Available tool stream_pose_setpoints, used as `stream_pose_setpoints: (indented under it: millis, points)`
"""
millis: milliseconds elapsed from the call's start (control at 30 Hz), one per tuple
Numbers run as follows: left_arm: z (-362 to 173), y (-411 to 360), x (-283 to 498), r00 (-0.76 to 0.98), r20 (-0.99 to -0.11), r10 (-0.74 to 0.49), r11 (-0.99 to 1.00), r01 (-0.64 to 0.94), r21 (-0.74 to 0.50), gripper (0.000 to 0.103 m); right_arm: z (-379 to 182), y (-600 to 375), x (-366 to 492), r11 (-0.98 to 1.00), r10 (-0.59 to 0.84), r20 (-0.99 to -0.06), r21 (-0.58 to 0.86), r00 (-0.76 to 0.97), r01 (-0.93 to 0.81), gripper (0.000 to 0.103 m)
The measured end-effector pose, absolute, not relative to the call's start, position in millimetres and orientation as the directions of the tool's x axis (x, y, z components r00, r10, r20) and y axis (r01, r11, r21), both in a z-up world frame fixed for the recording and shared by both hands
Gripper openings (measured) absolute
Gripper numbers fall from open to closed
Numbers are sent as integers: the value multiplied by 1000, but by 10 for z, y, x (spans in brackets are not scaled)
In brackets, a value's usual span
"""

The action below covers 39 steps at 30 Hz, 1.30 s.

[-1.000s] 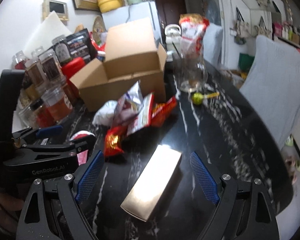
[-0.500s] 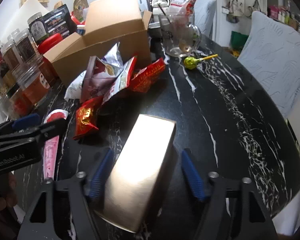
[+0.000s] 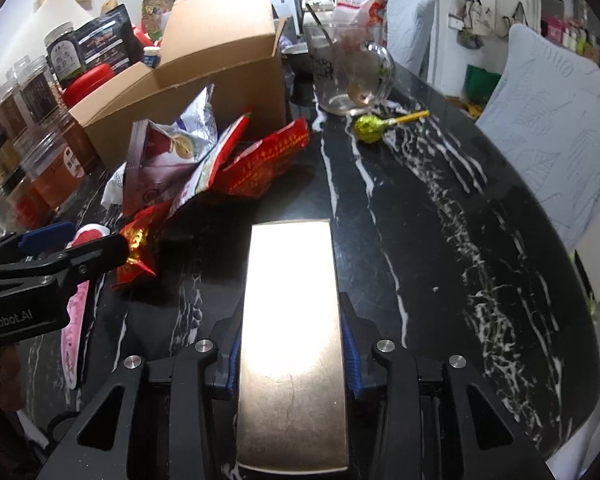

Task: Organize snacks
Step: 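Grasp the red candy packet with the left tool while the right tool grasps the gold-lidded box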

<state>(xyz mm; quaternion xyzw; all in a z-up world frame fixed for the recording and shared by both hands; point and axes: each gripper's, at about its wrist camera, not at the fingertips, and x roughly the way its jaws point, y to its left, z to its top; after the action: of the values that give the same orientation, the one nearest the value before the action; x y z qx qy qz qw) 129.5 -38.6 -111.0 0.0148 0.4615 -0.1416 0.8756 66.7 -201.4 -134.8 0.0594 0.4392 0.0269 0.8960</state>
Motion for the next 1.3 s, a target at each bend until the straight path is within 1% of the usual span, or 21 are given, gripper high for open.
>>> stream_pose_setpoints:
  millis: [67, 167, 233, 333, 433, 467, 500, 533, 600, 667, 700, 733, 767, 833, 900, 1000, 1300]
  points:
    - [-1149, -422, 1342, 521, -820, -236, 959, 259, -112, 89, -1353, -2020, 677, 992, 96, -783, 125, 614, 3, 39]
    - [-1233, -502, 1434, 507, -839, -199, 966, 247, -80, 89, -1355, -2034, 691, 993, 91, -778, 120, 622, 4, 39]
    - [-1279, -534, 1467, 493, -844, -214, 963, 252, -97, 89, -1358, -2032, 690, 994, 84, -774, 110, 627, 2, 39]
    - [-1358, -564, 1501, 457, -846, -275, 948, 275, -159, 89, -1360, -2021, 674, 995, 80, -772, 98, 630, -7, 39]
    - [-1387, -609, 1499, 484, -839, -249, 953, 274, -125, 89, -1362, -2047, 645, 994, 94, -763, 113, 639, -12, 39]
    - [-1398, -631, 1506, 489, -838, -242, 955, 272, -117, 87, -1365, -2049, 637, 993, 96, -760, 113, 643, -15, 39]
    - [-1399, -630, 1503, 497, -833, -242, 956, 270, -117, 77, -1364, -2048, 641, 994, 96, -761, 111, 642, -17, 39]
    - [-1402, -646, 1489, 507, -830, -233, 958, 264, -108, 73, -1362, -2047, 645, 994, 95, -763, 110, 639, -16, 39]
    - [-1403, -672, 1485, 519, -824, -226, 958, 271, -92, 59, -1360, -2050, 654, 994, 95, -766, 110, 636, -15, 39]
    - [-1404, -699, 1479, 535, -820, -202, 961, 269, -61, 50, -1362, -2054, 662, 994, 95, -764, 110, 638, -17, 39]
    - [-1405, -700, 1484, 536, -820, -202, 961, 268, -61, 49, -1363, -2057, 662, 994, 97, -763, 112, 639, -17, 39]
    - [-1393, -663, 1474, 534, -819, -209, 962, 263, -74, 47, -1366, -2060, 659, 993, 98, -761, 114, 641, -16, 39]
    - [-1385, -646, 1474, 530, -820, -216, 963, 255, -89, 47, -1367, -2064, 655, 993, 99, -759, 118, 643, -13, 39]
    - [-1368, -610, 1448, 528, -818, -229, 962, 252, -107, 38, -1367, -2074, 648, 992, 99, -758, 124, 644, -7, 39]
    - [-1354, -623, 1383, 536, -811, -233, 959, 267, -98, 34, -1364, -2081, 636, 992, 97, -760, 124, 643, -3, 39]
    - [-1327, -576, 1252, 542, -802, -249, 951, 294, -96, 32, -1362, -2073, 616, 993, 93, -761, 120, 643, -2, 39]
    - [-1253, -540, 963, 526, -804, -277, 933, 348, -94, 32, -1357, -2048, 476, 991, 108, -761, 131, 640, -11, 39]
